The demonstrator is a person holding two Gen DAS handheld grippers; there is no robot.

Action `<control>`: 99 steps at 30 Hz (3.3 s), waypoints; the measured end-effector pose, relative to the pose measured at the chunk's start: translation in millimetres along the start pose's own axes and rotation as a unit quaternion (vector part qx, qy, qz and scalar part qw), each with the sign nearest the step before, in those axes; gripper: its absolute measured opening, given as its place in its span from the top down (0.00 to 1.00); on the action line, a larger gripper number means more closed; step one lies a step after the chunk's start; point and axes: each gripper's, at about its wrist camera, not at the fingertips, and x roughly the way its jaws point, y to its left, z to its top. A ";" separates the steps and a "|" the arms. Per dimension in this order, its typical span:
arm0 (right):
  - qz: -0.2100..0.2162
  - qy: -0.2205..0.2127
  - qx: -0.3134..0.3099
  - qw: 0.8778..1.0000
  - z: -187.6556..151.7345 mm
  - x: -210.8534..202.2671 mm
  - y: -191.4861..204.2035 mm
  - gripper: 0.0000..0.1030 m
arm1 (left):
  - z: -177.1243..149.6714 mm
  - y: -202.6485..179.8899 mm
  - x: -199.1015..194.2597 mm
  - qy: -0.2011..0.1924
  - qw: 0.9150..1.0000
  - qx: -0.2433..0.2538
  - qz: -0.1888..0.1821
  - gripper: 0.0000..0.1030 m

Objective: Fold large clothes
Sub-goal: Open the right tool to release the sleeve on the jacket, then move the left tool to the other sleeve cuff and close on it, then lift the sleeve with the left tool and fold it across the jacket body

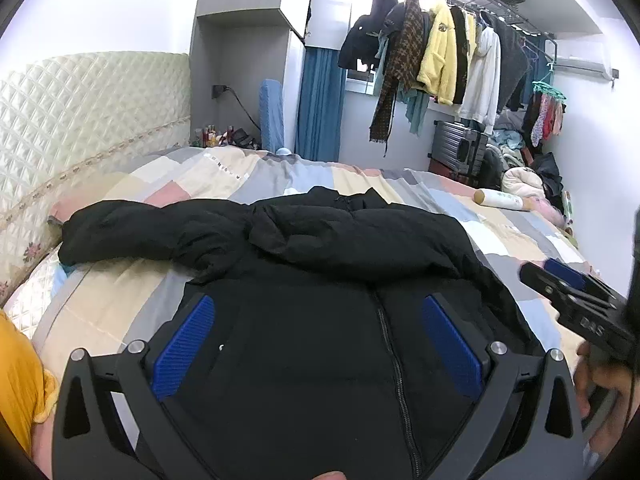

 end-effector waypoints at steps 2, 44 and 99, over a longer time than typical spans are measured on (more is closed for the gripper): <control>-0.002 -0.003 -0.003 1.000 -6.1 -7.9 -0.5 0.30 | -1.7 -2.9 0.1 -0.004 1.000 0.004 -0.001 0.00; 0.007 -0.026 0.015 1.000 -59.8 -70.7 -37.3 0.18 | 49.3 150.9 6.3 0.044 0.995 -0.061 0.070 0.00; -0.070 0.074 0.055 0.993 -55.0 10.1 -3.4 0.04 | 46.2 476.0 138.7 0.006 0.916 -0.380 0.132 0.96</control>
